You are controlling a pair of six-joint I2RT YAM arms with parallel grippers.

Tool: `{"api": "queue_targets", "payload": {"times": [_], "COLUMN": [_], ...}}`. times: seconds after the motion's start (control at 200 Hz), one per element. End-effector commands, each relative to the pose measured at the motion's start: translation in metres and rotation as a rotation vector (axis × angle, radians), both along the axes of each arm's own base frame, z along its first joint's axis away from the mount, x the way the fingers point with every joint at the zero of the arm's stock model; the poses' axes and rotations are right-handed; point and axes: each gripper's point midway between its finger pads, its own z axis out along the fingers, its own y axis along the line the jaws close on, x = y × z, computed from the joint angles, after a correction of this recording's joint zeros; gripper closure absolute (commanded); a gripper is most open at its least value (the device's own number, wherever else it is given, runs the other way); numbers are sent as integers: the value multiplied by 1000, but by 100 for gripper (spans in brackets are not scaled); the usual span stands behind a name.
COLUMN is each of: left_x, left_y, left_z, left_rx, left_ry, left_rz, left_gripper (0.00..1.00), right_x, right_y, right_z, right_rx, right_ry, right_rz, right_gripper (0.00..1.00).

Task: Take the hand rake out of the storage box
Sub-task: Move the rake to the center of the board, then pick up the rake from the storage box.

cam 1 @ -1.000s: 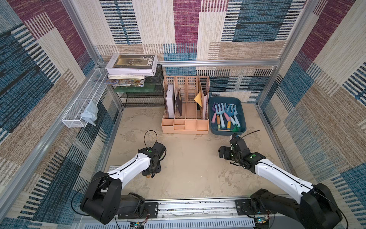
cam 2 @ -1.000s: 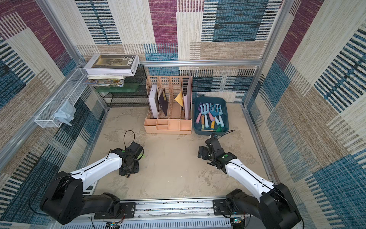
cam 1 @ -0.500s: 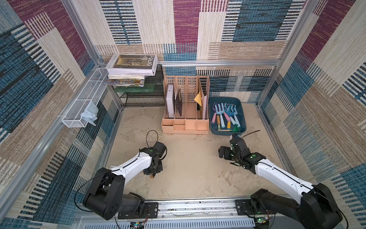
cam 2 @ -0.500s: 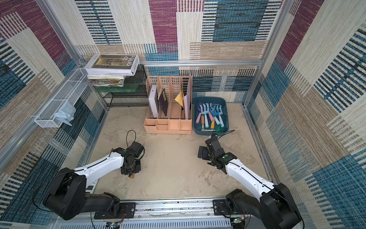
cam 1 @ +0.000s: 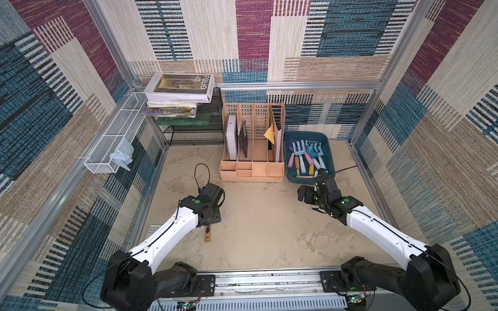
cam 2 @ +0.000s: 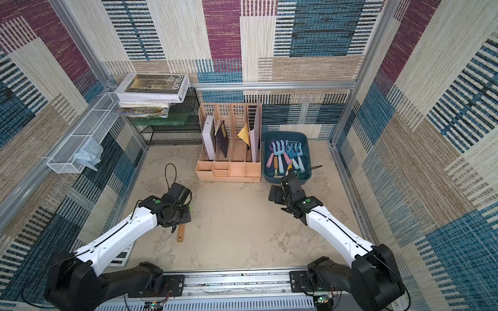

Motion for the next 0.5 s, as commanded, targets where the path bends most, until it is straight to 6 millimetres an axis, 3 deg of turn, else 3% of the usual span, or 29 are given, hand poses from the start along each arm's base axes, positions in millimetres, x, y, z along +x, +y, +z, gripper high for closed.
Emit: {"api": "queue_targets", "payload": {"times": [0.0,0.02,0.1,0.16,0.27,0.406,0.496], "left_x": [0,2,4,3,1,-2,-3], "left_y": [-1,-5,-22,-33,-31,-26,-25], "left_z": [17,19,21,23,26,29,28], "left_rx": [-5,-23,-113,-167,-173,-166,-161], "left_ry": [-62,-79,-135,-164,-189,-214,-216], "left_rz": [-64,-85,-158,-199,-200,-182,-178], "left_gripper": [36,34,8,0,1,1,1], "right_x": [21,26,48,66,102,159,187], "right_y": [-8,-10,-19,-28,-37,-25,-17], "right_z": [1,0,-2,-8,-10,-10,-20], "right_rx": [-38,-42,-49,-56,-94,-109,-118], "right_ry": [18,23,42,64,81,132,153], "right_rz": [-22,-28,-53,-77,-98,-30,-15], "right_gripper": [0,1,10,21,34,45,53]}}
